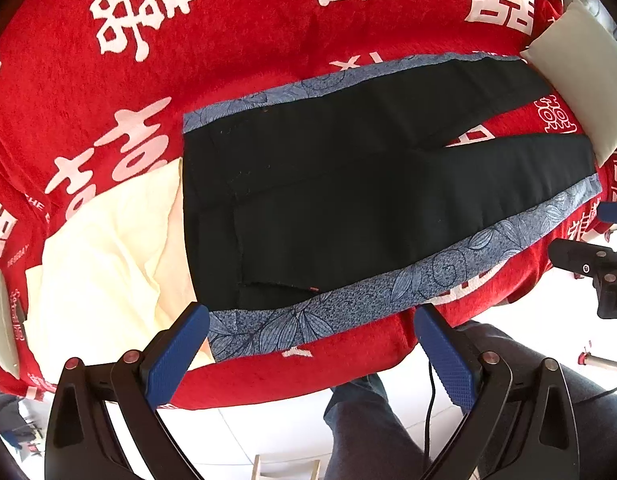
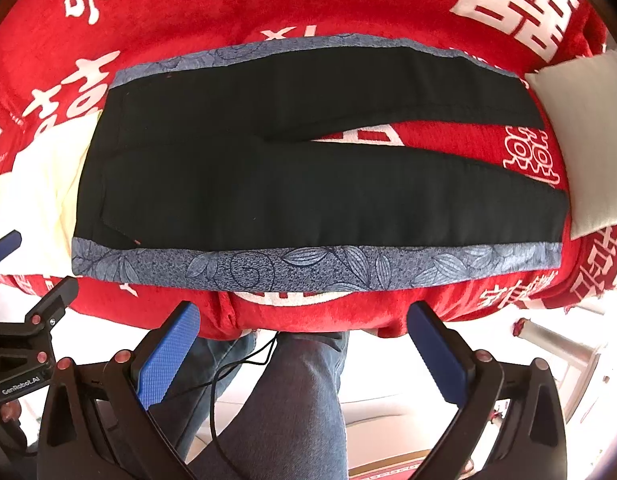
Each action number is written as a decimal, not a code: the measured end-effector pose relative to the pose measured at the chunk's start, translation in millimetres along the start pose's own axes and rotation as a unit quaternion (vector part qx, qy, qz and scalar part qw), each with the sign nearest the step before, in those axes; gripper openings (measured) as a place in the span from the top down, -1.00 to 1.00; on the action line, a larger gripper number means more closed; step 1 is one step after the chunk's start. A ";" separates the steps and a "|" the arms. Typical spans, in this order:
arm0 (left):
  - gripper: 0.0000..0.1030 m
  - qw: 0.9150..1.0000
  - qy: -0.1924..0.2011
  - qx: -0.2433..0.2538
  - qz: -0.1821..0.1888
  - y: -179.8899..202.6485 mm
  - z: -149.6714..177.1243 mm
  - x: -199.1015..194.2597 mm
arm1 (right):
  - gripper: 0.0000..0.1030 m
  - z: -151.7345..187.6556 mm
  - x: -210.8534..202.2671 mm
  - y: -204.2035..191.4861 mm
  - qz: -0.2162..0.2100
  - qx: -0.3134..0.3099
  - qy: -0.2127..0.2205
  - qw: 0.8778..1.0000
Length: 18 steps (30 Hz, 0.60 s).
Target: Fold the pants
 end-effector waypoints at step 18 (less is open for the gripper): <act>-1.00 1.000 0.009 -0.007 0.027 -16.3 9.4 13.3 | -1.00 1.7 15.4 -11.7 0.012 0.037 0.010 0.999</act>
Point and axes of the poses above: each gripper's, at about its wrist camera, not at the fingertips, and x roughly the way its jaws point, y to its right, z to its underside, the point moved 6 cm from there along x, roughly the way its jaws point, and after that the axes turned 14 degrees about -y, right-handed, at the moved point
